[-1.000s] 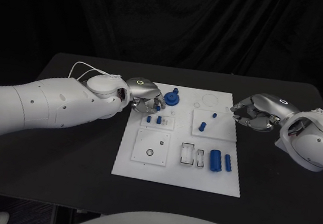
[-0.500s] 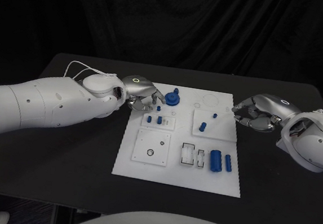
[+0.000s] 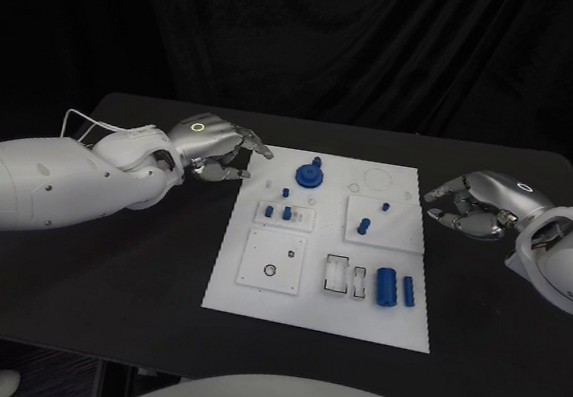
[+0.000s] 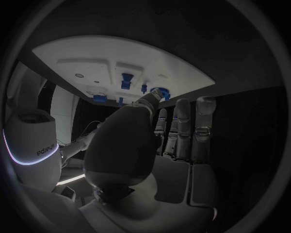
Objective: Assemble the parts on the task board
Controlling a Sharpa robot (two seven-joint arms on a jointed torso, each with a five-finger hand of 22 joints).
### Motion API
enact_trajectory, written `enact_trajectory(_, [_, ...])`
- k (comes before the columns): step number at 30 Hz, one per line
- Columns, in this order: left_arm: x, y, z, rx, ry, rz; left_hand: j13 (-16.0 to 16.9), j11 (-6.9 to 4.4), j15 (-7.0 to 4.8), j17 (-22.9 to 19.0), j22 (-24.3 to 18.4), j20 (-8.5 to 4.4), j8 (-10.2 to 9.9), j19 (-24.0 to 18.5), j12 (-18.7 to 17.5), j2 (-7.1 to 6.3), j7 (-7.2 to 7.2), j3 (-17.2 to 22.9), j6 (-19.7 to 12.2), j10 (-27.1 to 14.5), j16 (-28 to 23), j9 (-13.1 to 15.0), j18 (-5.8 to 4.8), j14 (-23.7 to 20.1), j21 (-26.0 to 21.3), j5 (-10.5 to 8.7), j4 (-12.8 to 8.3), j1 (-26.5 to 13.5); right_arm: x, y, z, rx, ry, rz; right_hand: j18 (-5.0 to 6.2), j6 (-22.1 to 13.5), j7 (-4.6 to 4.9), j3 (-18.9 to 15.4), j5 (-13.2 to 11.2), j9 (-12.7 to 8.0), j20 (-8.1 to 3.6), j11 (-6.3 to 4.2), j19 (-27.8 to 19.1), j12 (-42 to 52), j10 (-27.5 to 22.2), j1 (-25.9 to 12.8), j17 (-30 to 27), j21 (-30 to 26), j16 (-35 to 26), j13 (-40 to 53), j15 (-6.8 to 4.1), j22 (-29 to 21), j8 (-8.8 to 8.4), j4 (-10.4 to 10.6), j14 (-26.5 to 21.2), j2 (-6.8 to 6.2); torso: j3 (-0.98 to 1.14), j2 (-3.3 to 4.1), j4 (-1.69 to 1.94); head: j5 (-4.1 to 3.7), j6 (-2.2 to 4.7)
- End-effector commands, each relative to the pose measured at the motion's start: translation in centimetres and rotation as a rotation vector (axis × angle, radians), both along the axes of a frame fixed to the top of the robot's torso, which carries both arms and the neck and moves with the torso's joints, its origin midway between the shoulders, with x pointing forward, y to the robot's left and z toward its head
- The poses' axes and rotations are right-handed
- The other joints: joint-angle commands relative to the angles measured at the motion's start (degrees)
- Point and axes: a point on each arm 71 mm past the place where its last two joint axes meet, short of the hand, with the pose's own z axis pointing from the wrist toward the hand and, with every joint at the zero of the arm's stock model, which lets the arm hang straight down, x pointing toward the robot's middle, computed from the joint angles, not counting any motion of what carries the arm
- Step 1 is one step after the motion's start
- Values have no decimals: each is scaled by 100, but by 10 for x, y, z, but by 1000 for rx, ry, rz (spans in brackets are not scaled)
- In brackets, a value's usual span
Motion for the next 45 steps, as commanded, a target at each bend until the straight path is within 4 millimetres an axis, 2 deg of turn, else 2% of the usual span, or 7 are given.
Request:
enact_trajectory(1, [-7, 10, 13, -221, -28, -12, 37, 67, 296, -576, -158, 105, -59, -1239, 165, -58, -73, -138, -740, -694, -1368, -236, 38, -1094, -1315, -1, 271, 122, 1, 2, 7, 11, -32, -7, 64, 2, 32, 57, -44, -9, 53, 18, 269, -439, -402, -29, 925, -107, -57, -419, 62, 1303, -29, 0, 454, -64, -6, -6, 11, 31, 0])
enact_trajectory(4, [-10, 21, 15, -358, 70, -28, -128, 199, 591, -1034, -719, 300, -56, -2092, 705, 22, 129, -390, -701, -1535, -2725, -277, -49, -1718, -2451, 89, 640, 315, 5, 8, 13, 4, -37, 1, 138, 105, 74, 156, -100, 4, 96, 77, 94, -1728, -1686, 22, 738, -402, -188, -1654, 120, 1199, 15, -46, 377, -233, -6, -9, 14, 69, 0])
enact_trajectory(12, [-19, 24, 17, -734, 360, -106, -1753, -141, 72, -2956, -2554, 181, -73, -4276, 267, 810, 565, -1300, -474, -2312, -5684, -470, 103, -3913, -3529, 597, 655, -372, 15, 26, 22, -56, -95, 54, 229, 558, 18, 245, -191, 283, 220, 243, -159, -3573, -3184, -27, 426, -831, -405, -3065, 262, 1067, 271, -132, 207, -482, -25, -27, 32, 113, 0])
enact_trajectory(21, [-29, 15, 7, -1047, 599, -138, -2256, -260, 274, -3656, -5329, 197, -115, -5385, -566, 1388, 572, -2591, -998, -2921, -5877, -774, 179, -4879, -3666, 876, 651, -370, 17, 37, 4, -130, -28, 90, 319, 127, -52, 287, -101, 408, 461, 576, -431, -4607, -3638, 78, 77, -1293, -633, -3968, 525, 941, 66, -384, -20, -556, -76, -49, 133, -44, 0])
enact_trajectory(26, [-38, 12, 2, -1123, 662, -153, -2265, -283, 322, -3671, -5508, 263, -127, -5451, -641, 1468, 480, -2691, -1163, -2999, -5889, -818, 175, -4921, -3669, 979, 651, -305, 18, 43, -6, -170, -19, 115, 330, 41, -92, 357, 152, 430, 493, 630, -444, -4949, -3658, 133, 20, -1339, -647, -4356, 539, 941, 5, -552, -55, -581, -148, -40, 245, -250, 0])
enact_trajectory(35, [-45, 9, -2, -1155, 714, -171, -2275, -231, 409, -3671, -5548, 350, -136, -5449, -709, 1522, 412, -2732, -1294, -3065, -5889, -849, 174, -4921, -3661, 1055, 648, -221, 22, 46, -17, -209, -13, 129, 335, -49, -95, 376, 355, 432, 521, 678, -450, -5239, -3710, 109, -27, -1369, -653, -4688, 570, 941, -56, -694, -80, -590, -300, -25, 322, -385, 0])
enact_trajectory(45, [-47, 8, -5, -1161, 744, -177, -2279, -161, 503, -3671, -5586, 446, -141, -5436, -739, 1575, 356, -2756, -1420, -3103, -5889, -875, 175, -4921, -3655, 1157, 629, -101, 23, 51, -28, -204, -15, 139, 314, -69, -73, 416, 446, 441, 568, 685, -378, -5297, -3455, 80, 26, -1277, -589, -4872, 624, 971, -58, -769, -30, -541, -356, -16, 376, -490, 0])
